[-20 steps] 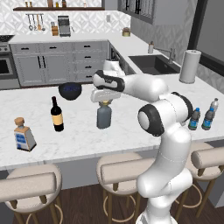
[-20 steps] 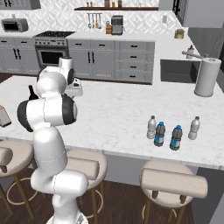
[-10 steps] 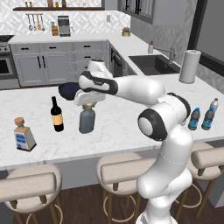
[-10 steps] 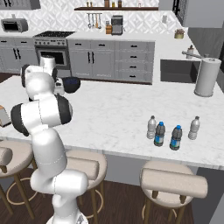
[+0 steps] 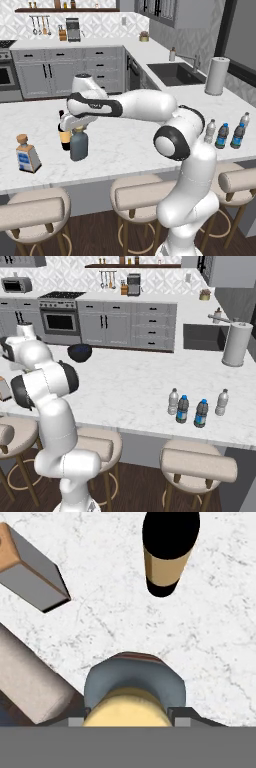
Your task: Move the plastic bottles in the middle to the plastics group, and the glass bottles in the middle to the glass group.
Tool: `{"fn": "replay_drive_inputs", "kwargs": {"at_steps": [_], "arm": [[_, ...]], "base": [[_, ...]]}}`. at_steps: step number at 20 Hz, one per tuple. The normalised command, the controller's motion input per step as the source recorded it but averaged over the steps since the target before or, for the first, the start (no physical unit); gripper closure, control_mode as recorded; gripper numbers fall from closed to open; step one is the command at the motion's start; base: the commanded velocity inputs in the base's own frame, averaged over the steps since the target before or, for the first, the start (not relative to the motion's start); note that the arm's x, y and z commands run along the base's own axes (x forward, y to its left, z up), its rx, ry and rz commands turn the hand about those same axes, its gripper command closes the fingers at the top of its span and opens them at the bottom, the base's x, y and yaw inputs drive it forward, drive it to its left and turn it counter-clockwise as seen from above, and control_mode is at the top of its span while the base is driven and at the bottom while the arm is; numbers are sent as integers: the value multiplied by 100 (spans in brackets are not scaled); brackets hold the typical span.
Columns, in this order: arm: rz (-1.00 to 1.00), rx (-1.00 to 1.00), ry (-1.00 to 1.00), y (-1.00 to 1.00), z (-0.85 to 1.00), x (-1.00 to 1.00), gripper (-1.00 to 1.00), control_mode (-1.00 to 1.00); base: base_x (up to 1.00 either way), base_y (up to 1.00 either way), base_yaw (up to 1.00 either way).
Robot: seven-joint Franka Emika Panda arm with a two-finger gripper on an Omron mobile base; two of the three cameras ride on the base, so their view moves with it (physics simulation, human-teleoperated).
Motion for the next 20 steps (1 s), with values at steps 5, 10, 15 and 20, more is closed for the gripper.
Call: {"fn": "replay_drive_inputs", "kwargs": {"at_steps": [5, 10, 15, 20], "arm": [[5, -2, -2, 49, 1, 0, 100, -100], [2, -2, 0, 20, -5, 17, 100, -100], [1, 0, 0, 36, -21, 26, 100, -100], [0, 0, 0, 40, -10, 23, 100, -100]], "base": [[0, 0, 0], [0, 0, 0], [0, 0, 0], [0, 0, 0]]}}
